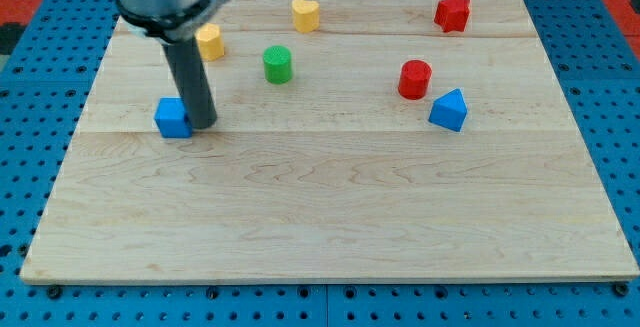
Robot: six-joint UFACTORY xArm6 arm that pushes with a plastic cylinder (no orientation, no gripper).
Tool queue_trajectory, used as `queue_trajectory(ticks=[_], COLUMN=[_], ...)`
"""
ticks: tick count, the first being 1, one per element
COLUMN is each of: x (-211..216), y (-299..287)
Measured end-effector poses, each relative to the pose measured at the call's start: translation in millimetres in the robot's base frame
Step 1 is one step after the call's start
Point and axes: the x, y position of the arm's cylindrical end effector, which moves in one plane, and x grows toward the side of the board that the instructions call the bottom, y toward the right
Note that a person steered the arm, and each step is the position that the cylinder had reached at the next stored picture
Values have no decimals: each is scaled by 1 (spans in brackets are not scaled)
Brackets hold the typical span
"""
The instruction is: Push the blue cube to center left
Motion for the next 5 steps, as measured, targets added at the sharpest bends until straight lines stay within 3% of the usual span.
queue_trajectory(ticks=[1,2,3,5], x=[-7,19,15,15], y=[-13,32,-28,-17])
